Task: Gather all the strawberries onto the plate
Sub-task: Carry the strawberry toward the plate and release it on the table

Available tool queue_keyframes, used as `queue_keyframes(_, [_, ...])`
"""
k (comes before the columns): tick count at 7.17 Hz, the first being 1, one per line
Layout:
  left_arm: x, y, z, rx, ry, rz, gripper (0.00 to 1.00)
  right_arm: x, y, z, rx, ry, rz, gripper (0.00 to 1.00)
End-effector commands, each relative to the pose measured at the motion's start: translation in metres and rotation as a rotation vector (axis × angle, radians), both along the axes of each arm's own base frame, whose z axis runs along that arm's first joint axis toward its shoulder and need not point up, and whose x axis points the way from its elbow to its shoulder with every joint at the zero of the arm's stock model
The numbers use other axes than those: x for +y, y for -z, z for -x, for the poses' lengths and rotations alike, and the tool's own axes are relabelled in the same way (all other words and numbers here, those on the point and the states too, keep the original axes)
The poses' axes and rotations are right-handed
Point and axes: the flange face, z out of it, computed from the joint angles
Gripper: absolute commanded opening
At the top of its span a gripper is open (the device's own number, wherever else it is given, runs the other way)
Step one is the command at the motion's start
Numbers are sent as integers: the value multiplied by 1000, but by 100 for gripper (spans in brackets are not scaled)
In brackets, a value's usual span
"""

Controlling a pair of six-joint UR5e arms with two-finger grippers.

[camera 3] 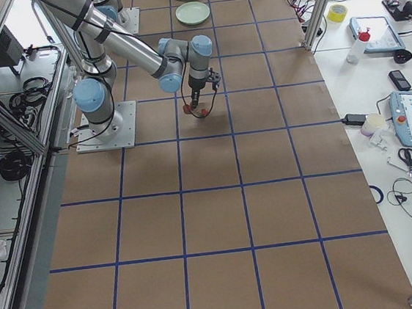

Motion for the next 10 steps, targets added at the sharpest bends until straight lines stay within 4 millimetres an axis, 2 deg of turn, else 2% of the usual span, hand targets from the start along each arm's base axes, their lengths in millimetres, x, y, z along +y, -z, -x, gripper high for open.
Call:
queue_keyframes(1, [0, 3, -1, -2, -1, -8, 100, 2, 1, -7, -1, -17, -17, 45])
queue_keyframes(2, [-1, 3, 0, 1, -13, -5, 100, 1, 0, -7, -3, -18, -15, 39])
queue_keyframes(3, [-1, 2, 0, 5, -21, -4, 100, -6, -8, -8, -6, -10, -4, 39])
queue_keyframes(4, [-2, 0, 0, 5, -23, 1, 100, -21, -30, -26, -10, -24, -7, 39])
queue_keyframes(5, [-2, -1, 0, 4, -23, 7, 100, -31, -51, -67, -7, -52, -10, 39])
queue_keyframes(6, [-3, -3, -1, 4, -23, 12, 100, -37, -61, -89, -17, -39, 1, 39])
queue_keyframes(7, [-4, 1, -1, 4, -6, 12, 100, -34, -65, -111, -72, 9, 14, 39])
queue_keyframes(8, [-6, 0, -1, -3, -4, 28, 100, -26, -62, -145, -105, 39, 9, 40])
queue_keyframes(10, [-7, -1, -8, -7, -17, 30, 100, -37, -59, -237, -198, 74, 45, 40])
